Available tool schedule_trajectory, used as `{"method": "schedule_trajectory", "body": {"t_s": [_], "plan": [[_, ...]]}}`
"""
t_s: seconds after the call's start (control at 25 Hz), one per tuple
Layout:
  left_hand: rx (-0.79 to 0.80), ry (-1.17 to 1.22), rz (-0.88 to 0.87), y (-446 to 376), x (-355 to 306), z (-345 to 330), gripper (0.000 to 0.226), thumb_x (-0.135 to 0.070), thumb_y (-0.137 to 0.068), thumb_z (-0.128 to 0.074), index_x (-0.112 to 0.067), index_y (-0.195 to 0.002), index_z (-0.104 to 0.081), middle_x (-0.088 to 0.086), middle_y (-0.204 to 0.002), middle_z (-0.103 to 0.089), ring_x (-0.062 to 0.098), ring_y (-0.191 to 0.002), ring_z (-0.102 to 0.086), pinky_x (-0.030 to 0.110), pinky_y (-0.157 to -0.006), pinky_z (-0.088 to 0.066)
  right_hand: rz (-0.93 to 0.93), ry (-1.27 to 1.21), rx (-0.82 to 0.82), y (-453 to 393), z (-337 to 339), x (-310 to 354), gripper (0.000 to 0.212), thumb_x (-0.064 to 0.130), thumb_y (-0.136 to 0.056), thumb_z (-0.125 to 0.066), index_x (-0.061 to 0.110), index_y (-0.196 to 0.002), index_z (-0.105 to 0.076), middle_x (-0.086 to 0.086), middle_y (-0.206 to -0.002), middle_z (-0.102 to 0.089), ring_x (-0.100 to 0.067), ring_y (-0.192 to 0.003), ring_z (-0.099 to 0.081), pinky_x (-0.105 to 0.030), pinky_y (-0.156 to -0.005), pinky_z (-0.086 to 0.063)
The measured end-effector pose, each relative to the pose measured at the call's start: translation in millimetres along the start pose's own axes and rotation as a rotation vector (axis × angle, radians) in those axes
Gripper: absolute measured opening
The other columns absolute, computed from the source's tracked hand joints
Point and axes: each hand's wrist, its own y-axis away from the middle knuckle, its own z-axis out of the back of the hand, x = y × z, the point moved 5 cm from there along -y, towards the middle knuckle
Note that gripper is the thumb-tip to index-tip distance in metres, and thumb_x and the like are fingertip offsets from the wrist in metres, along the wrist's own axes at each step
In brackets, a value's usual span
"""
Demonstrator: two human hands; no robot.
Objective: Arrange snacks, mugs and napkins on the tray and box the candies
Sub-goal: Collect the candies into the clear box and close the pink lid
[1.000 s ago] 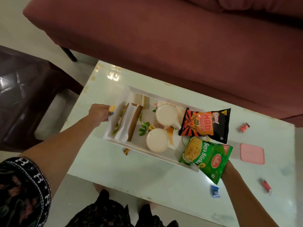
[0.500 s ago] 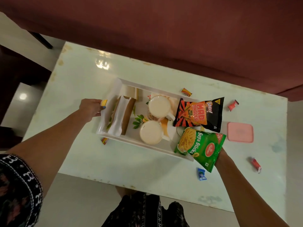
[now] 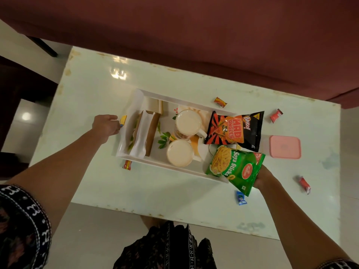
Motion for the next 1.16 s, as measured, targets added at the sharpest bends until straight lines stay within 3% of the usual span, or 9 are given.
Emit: {"method": "schedule_trajectory", "body": {"t_s": [0.08,0.24,0.44,0.6,0.76,0.8,0.92,1.04,1.16], "plan": [[-0.099,-0.184,-0.067,5.2,-1.2,11.7,0.041,-0.003,-0.079,-0.065,-0.007,-0.119,-0.06,0.018,-0.119,-0.063,0.033,-0.1,-0.063,0.038,-0.092,-0.052,0.014,-0.015,-0.02,5.5,9.9,1.6,0.027,0.021,-0.095,-0.045,0.004,-0.098,-0.066,-0.015,-0.086,-0.073,-0.028,-0.073,-0.071,-0.035,-0.051,-0.058],[-0.143,-0.218,-0.168,44.5,6.4,23.9,0.036,-0.003,-0.083,-0.056,-0.01,-0.119,-0.059,0.013,-0.123,-0.062,0.03,-0.107,-0.061,0.032,-0.083,-0.048,0.091,-0.112,-0.118,33.9,38.5,4.4,0.006,0.012,-0.092,-0.054,0.011,-0.093,-0.06,-0.01,-0.097,-0.063,-0.02,-0.085,-0.062,-0.035,-0.064,-0.054],[-0.216,-0.176,-0.3,126.5,17.7,13.3,0.038,0.001,-0.082,-0.05,-0.004,-0.119,-0.056,0.014,-0.124,-0.061,0.031,-0.112,-0.057,0.035,-0.095,-0.043,0.185,-0.166,-0.18,80.4,61.2,-4.7,0.011,0.009,-0.092,-0.052,0.011,-0.087,-0.061,-0.009,-0.092,-0.063,-0.022,-0.081,-0.062,-0.034,-0.077,-0.052],[-0.226,0.016,-0.464,196.2,33.2,-12.1,0.032,-0.001,-0.086,-0.052,-0.005,-0.117,-0.056,0.01,-0.116,-0.062,0.028,-0.101,-0.06,0.034,-0.087,-0.049,0.384,0.103,-0.274,99.5,82.0,-1.6,0.024,0.013,-0.087,-0.062,0.007,-0.109,-0.063,-0.011,-0.103,-0.062,-0.025,-0.095,-0.061,-0.037,-0.084,-0.051],[0.065,-0.116,-0.622,265.6,63.9,-84.1,0.028,0.006,-0.085,-0.053,-0.019,-0.094,-0.061,-0.005,-0.092,-0.067,0.013,-0.082,-0.063,0.004,-0.065,-0.046,0.56,0.468,-0.44,105.8,94.8,26.3,0.056,0.027,-0.079,-0.072,0.012,-0.129,-0.05,-0.016,-0.13,-0.052,-0.03,-0.12,-0.05,-0.031,-0.09,-0.037],[0.16,-0.171,-0.631,281.9,74.0,-106.1,0.034,0.007,-0.084,-0.054,-0.026,-0.088,-0.061,-0.009,-0.084,-0.068,0.009,-0.08,-0.063,0.002,-0.063,-0.045,0.575,0.515,-0.449,102.6,95.5,32.2,0.063,0.03,-0.078,-0.073,0.013,-0.132,-0.046,-0.018,-0.133,-0.048,-0.032,-0.123,-0.048,-0.033,-0.092,-0.036],[0.372,-0.248,-0.631,319.3,98.9,-172.6,0.037,-0.002,-0.077,-0.052,-0.037,-0.083,-0.063,-0.021,-0.093,-0.067,0.002,-0.079,-0.064,0.007,-0.062,-0.048,0.588,0.567,-0.437,84.4,92.9,51.4,0.076,0.035,-0.078,-0.072,0.015,-0.14,-0.034,-0.017,-0.146,-0.03,-0.036,-0.128,-0.042,-0.04,-0.102,-0.037],[0.43,-0.217,-0.605,348.8,113.8,-230.8,0.046,-0.006,-0.075,-0.05,-0.049,-0.09,-0.059,-0.024,-0.089,-0.068,0.006,-0.076,-0.065,0.009,-0.061,-0.048,0.597,0.556,-0.482,58.0,86.6,73.3,0.086,0.041,-0.077,-0.071,0.026,-0.145,-0.021,-0.016,-0.156,0.002,-0.045,-0.134,-0.031,-0.05,-0.103,-0.037],[0.472,-0.168,-0.485,366.6,139.4,-274.4,0.04,-0.001,-0.082,-0.054,-0.04,-0.087,-0.061,-0.022,-0.092,-0.068,0.008,-0.08,-0.063,0.008,-0.062,-0.046,0.636,0.565,-0.511,30.9,71.8,90.9,0.091,0.051,-0.072,-0.071,0.04,-0.145,-0.017,-0.01,-0.154,0.025,-0.044,-0.142,-0.002,-0.063,-0.101,-0.033]]}}
